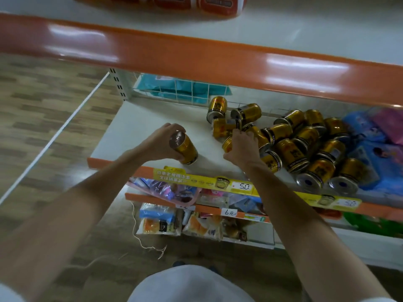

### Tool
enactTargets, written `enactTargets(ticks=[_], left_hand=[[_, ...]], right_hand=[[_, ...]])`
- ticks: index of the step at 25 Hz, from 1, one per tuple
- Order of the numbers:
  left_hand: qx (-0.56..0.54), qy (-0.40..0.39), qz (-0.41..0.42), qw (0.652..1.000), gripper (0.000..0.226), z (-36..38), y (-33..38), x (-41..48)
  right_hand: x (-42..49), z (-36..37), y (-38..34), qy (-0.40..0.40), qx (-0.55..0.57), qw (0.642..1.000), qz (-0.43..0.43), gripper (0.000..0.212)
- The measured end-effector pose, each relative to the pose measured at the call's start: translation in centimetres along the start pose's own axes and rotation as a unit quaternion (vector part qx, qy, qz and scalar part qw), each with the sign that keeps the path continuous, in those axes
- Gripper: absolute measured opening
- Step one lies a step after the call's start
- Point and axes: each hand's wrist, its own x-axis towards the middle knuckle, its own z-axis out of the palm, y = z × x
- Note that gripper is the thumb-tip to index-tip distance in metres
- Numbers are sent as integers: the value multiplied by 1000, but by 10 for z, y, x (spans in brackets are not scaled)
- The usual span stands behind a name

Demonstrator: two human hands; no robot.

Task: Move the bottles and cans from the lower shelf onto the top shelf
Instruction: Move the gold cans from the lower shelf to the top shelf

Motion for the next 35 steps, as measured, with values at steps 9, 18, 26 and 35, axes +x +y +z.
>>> enactTargets(ticks=[9,18,26,35], left_hand=[[-152,82,28,985,78,12,31,-27],[-201,73,23,977,75,14,26,-29],[-266,-2,20,964,84,13,19,-22],[-299,3,7,954,78,16,26,-27]], right_hand=[[-12,3,-1,47,233,970,-55,85],[-27,17,0,83,275,954,-84,71],[-26,17,-1,71,267,959,-63,81],[-14,-1,-1,-61,298,946,-115,78]])
